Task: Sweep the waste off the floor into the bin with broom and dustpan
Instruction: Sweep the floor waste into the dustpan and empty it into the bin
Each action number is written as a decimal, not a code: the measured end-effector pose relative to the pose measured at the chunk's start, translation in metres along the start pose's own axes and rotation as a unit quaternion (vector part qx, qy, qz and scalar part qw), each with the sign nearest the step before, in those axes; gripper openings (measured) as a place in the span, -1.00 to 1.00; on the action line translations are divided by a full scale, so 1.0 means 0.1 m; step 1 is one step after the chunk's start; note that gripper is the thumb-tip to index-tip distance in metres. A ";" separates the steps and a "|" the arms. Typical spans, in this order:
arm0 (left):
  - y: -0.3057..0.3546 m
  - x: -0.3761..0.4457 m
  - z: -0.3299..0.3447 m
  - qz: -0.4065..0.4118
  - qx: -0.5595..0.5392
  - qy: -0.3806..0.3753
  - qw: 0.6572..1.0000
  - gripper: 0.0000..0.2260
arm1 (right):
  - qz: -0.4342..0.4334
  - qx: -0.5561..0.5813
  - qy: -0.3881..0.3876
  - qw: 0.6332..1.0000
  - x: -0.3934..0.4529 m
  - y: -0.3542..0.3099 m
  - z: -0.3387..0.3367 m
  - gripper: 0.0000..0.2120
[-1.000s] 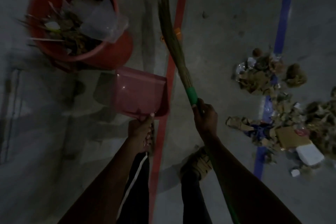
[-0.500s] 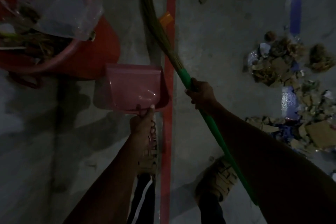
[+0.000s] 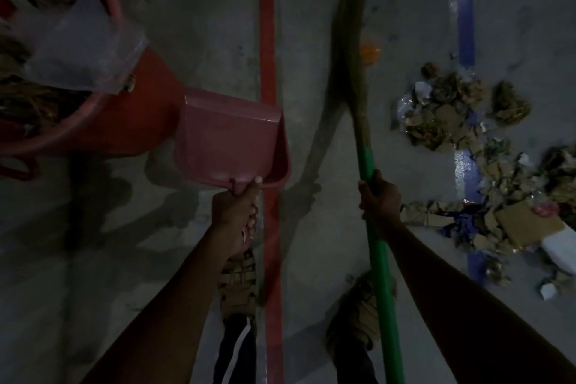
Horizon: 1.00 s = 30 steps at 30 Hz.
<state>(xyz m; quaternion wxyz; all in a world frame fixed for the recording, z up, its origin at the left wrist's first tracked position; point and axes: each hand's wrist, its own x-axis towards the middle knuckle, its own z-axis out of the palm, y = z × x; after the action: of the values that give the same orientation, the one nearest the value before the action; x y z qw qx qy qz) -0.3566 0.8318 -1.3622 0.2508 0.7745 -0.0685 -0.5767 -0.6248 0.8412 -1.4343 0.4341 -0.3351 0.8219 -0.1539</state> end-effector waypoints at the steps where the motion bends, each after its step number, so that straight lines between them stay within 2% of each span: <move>1: 0.00 -0.02 0.03 0.003 0.007 -0.006 1.000 -0.60 | 0.004 0.003 0.012 1.000 -0.06 0.14 -0.08 -0.56; 6: -0.05 -0.12 0.22 0.031 0.051 -0.024 0.998 -0.60 | -0.014 -0.078 0.091 0.993 -0.25 0.86 -0.52 -0.76; 10: -0.17 -0.20 0.40 0.038 0.059 -0.033 0.997 -0.59 | -0.052 -0.133 0.140 0.980 -0.44 1.09 -0.84 -0.67; 12: -0.23 -0.25 0.49 0.041 0.068 -0.031 0.996 -0.59 | -0.076 -0.127 0.132 0.980 -0.51 1.13 -0.92 -0.71; 15: -0.28 -0.30 0.63 0.041 0.078 -0.035 0.996 -0.60 | -0.123 -0.120 0.107 0.979 -0.48 1.15 -0.97 -0.57; 18: -0.31 -0.34 0.78 0.047 0.086 -0.042 0.994 -0.58 | -0.154 -0.131 0.088 0.975 -0.37 1.00 -0.97 -0.58; 21: -0.34 -0.39 0.95 0.067 0.093 -0.058 0.992 -0.62 | -0.168 -0.121 0.056 0.977 -0.12 0.83 -0.94 -0.51; 26: -0.41 -0.51 1.30 0.095 0.139 -0.071 0.983 -0.68 | -0.023 -0.051 0.004 0.998 0.23 0.75 -1.07 -0.60; 30: -0.51 -0.66 1.59 0.108 0.181 -0.098 0.972 -0.70 | 0.018 -0.023 0.022 0.999 0.23 0.95 -1.29 -0.61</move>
<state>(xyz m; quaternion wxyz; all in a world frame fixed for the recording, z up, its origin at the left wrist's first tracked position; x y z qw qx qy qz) -0.5348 0.8530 -1.3629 0.1591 0.7345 -0.2799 -0.5974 -0.7793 0.8897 -1.4263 0.4103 -0.3271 0.8406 -0.1346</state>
